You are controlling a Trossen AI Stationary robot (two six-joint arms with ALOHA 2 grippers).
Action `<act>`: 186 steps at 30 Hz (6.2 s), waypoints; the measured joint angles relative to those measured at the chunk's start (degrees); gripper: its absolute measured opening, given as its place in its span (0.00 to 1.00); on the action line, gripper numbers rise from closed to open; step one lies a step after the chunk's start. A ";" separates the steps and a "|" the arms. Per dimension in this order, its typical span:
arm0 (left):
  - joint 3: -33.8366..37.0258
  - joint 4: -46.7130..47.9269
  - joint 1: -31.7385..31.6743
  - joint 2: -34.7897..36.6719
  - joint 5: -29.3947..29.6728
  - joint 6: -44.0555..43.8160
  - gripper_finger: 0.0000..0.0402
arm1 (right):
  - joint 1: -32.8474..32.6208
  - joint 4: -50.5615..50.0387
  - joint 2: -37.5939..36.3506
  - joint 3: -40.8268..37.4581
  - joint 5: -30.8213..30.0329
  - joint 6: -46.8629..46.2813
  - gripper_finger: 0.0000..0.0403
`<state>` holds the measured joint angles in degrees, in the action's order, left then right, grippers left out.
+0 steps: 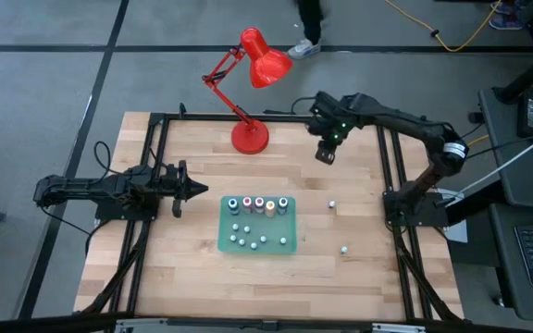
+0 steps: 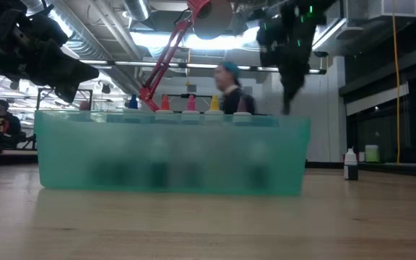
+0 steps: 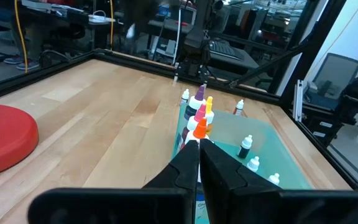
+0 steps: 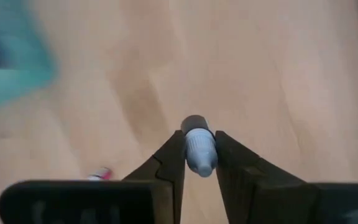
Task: Pick & Place food coloring
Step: Put the small black bottle into the green bin, then put the small pink bottle into the green bin
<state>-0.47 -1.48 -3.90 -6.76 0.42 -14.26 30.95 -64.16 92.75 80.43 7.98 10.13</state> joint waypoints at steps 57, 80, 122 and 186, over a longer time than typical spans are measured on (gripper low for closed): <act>-0.02 0.00 0.00 0.00 0.00 0.00 0.02 | -44.51 18.11 25.20 13.24 -2.36 -0.99 0.20; -0.02 -0.02 0.00 0.02 -0.02 0.00 0.03 | -44.49 14.03 31.79 19.03 -2.41 -5.14 0.20; -0.02 0.01 0.00 0.02 -0.02 0.00 0.03 | -44.07 -8.68 27.27 35.06 -13.96 -4.79 0.34; -0.01 0.00 0.00 0.02 -0.02 -0.01 0.03 | -26.44 23.87 -5.53 -36.77 -8.68 -30.71 0.65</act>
<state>-0.48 -1.48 -3.90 -6.74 0.40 -14.28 4.51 -40.29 87.22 43.66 -0.70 -20.58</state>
